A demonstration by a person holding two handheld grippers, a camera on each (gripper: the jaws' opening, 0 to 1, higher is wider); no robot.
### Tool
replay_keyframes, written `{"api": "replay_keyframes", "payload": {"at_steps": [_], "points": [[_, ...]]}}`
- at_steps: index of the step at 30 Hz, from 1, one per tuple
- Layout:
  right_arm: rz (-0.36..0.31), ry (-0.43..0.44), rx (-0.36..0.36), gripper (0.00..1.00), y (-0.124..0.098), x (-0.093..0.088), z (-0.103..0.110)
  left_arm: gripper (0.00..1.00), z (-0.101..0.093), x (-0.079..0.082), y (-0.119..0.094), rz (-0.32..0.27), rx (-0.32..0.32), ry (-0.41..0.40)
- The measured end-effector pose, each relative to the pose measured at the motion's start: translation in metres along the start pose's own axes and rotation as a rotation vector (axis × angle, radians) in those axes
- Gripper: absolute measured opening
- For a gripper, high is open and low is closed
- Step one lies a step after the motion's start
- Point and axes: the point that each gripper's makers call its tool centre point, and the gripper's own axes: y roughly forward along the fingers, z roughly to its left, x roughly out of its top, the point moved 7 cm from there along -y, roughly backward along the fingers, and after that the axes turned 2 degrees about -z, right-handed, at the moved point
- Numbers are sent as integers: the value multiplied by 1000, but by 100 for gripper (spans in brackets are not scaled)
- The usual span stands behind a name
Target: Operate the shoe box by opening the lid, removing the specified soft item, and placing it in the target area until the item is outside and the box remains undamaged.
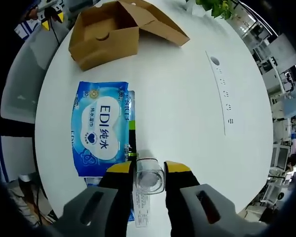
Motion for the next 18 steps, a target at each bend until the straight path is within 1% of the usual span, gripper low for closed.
{"api": "replay_keyframes", "payload": {"at_steps": [9,12,18], "points": [[-5,6,-13,24,-4,-1,1,29,1,3,2,-7,-2,1],[-9,10,-30,27,-8,-2,0,29,1,3,2,-13,-1,-2],[-23,28,-60,28,-17,-5,-1,29,1,2,1,-19,-8,-6]]}}
